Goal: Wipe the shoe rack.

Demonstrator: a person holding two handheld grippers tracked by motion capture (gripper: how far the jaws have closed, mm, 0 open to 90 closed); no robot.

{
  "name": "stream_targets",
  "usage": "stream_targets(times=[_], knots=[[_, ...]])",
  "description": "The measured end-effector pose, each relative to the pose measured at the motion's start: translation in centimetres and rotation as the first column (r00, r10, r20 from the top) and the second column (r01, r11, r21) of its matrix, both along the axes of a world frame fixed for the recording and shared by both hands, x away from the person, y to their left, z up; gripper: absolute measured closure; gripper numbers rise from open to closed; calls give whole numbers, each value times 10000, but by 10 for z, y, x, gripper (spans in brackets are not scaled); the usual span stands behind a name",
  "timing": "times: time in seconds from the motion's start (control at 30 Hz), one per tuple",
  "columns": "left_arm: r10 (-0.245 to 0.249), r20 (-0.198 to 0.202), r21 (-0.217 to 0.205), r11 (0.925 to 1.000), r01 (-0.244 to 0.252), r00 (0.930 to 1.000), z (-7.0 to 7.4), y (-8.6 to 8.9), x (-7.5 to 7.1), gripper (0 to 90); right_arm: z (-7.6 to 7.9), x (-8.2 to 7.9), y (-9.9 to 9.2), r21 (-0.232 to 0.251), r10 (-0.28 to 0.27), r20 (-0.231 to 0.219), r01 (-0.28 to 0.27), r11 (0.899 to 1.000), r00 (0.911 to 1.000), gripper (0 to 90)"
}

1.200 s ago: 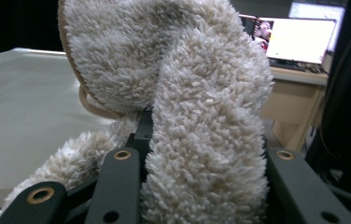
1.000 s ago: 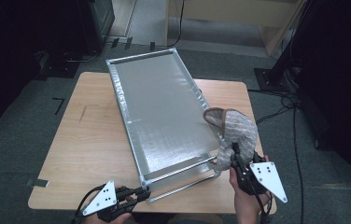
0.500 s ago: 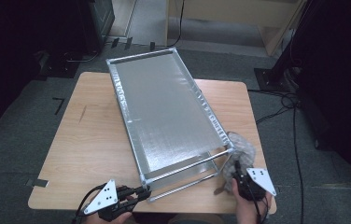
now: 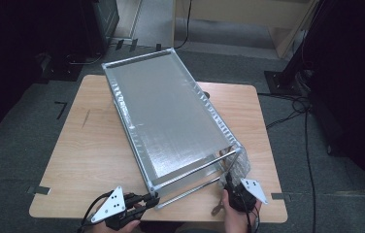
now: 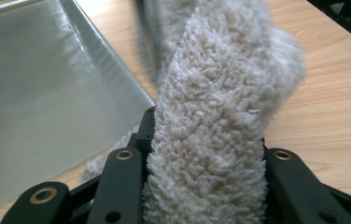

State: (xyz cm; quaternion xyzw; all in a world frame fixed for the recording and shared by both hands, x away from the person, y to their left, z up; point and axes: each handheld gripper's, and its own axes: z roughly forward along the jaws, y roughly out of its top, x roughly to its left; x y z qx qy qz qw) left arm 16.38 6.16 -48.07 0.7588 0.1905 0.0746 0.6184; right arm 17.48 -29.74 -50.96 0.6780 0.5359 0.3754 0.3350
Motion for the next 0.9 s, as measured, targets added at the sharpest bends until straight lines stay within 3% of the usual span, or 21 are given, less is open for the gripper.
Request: stream_targets(times=[0.2, 0.27, 0.33, 0.43, 0.47, 0.53, 0.57, 0.6, 0.63, 0.67, 0.7, 0.73, 0.77, 0.83, 0.87, 0.9], knots=[[-130, -408, -190, 9997, 122, 9991, -1, -7, 3, 795, -5, 0, 25, -615, 332, -241, -346, 9975, 9992, 642], [-190, -451, -142, 9997, 183, 9988, -2, -12, 3, 794, -6, 0, 35, -847, 1030, -362, -1057, 9908, 9940, 644], [-251, -428, -89, 9997, 247, 9988, -2, -17, 2, 794, -7, 2, 50, -1004, 1967, -681, -2029, 9740, 9781, 642], [-274, -413, -11, 9996, 273, 9988, -3, -22, 2, 793, -7, 1, 75, -1610, 3231, -1132, -3383, 9272, 9396, 642], [-261, -376, 16, 9997, 262, 9990, -3, -23, 2, 794, -6, 1, 80, -1367, 3705, -1107, -3834, 9134, 9222, 641], [-247, -262, 88, 9997, 249, 9994, -3, -24, 1, 797, -4, 0, 88, -568, 4733, -994, -4799, 8755, 8753, 640], [-245, -215, 132, 9996, 248, 9995, -3, -24, 1, 798, -4, -1, 91, -333, 5283, -916, -5328, 8456, 8441, 641], [-210, -179, 158, 9996, 213, 9996, -3, -25, 1, 798, -3, -2, 95, -51, 5898, -841, -5922, 8058, 8032, 640], [-180, -147, 190, 9997, 182, 9997, -3, -25, 1, 798, -4, -2, 98, 239, 6534, -810, -6539, 7562, 7526, 638], [-188, -161, 197, 9996, 192, 9997, -3, -26, 1, 798, -5, -2, 103, 569, 7143, -822, -7122, 6996, 6950, 633], [-201, -165, 213, 9996, 205, 9997, -3, -26, 1, 797, -6, -3, 108, 757, 7560, -837, -7523, 6545, 6492, 632], [-211, -169, 243, 9995, 215, 9996, -3, -26, 1, 798, -6, -5, 111, 526, 7673, -912, -7663, 6403, 6348, 633], [-220, -173, 272, 9994, 224, 9996, -3, -26, 2, 798, -5, -5, 113, 252, 7616, -1063, -7639, 6448, 6393, 633], [-217, -193, 290, 9993, 222, 9996, -4, -26, 2, 799, -3, -2, 111, 197, 7544, -1234, -7585, 6514, 6447, 632], [-209, -202, 298, 9993, 215, 9996, -4, -26, 1, 799, -3, 0, 108, 53, 7405, -1295, -7463, 6656, 6595, 632], [-204, -203, 308, 9993, 210, 9996, -4, -26, 1, 799, -3, 2, 103, -228, 7144, -1350, -7229, 6905, 6866, 631]])
